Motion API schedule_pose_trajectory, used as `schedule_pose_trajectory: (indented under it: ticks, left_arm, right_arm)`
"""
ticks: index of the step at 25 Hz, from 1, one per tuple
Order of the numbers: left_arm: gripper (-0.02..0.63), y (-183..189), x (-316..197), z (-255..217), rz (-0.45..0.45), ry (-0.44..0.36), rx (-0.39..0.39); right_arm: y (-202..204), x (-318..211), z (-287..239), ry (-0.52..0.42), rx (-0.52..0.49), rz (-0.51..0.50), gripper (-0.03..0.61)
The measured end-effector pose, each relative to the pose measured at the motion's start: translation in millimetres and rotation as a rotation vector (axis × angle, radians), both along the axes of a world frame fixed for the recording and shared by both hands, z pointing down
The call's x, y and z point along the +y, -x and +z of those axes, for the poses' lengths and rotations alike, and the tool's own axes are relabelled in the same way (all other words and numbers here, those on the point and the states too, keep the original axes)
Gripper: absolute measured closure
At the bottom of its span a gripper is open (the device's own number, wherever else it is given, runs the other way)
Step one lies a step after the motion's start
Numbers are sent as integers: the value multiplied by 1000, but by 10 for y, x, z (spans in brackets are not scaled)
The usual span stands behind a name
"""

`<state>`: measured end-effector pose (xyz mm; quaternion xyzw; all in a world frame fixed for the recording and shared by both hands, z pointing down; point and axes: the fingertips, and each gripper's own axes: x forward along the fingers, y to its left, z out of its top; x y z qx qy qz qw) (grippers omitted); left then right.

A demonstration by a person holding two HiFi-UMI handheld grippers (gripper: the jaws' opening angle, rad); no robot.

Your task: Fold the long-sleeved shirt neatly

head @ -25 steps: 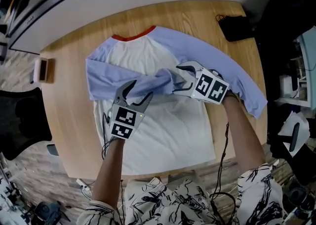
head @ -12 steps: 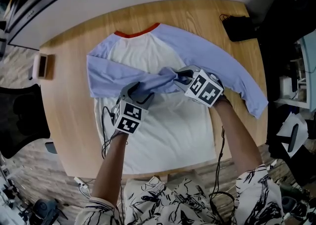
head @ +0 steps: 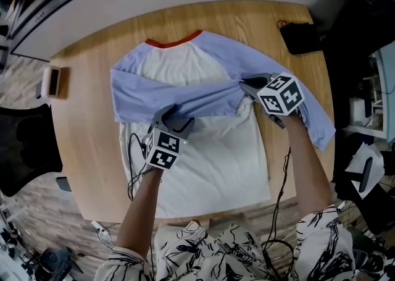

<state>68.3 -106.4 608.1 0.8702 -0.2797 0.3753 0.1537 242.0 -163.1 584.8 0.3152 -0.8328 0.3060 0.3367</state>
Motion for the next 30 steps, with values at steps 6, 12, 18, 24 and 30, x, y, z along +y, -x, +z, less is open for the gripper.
schedule_pose_trajectory:
  ticks: [6, 12, 18, 24, 30]
  left_arm:
    - [298, -20, 22, -57, 22, 11, -5]
    - [325, -255, 112, -365, 61, -69, 63]
    - [311, -438, 220, -67, 72, -28, 2]
    - [304, -439, 204, -119, 71, -31, 15]
    - [301, -661, 134, -485, 64, -90, 86]
  right_arm:
    - [-10, 69, 94, 49, 39, 14, 487]
    - [82, 259, -295, -207, 49, -41, 421]
    - [228, 521, 121, -239, 263, -123, 336]
    - [12, 598, -111, -267, 103, 10, 330]
    - [-1604, 1072, -383, -281, 43, 446, 241]
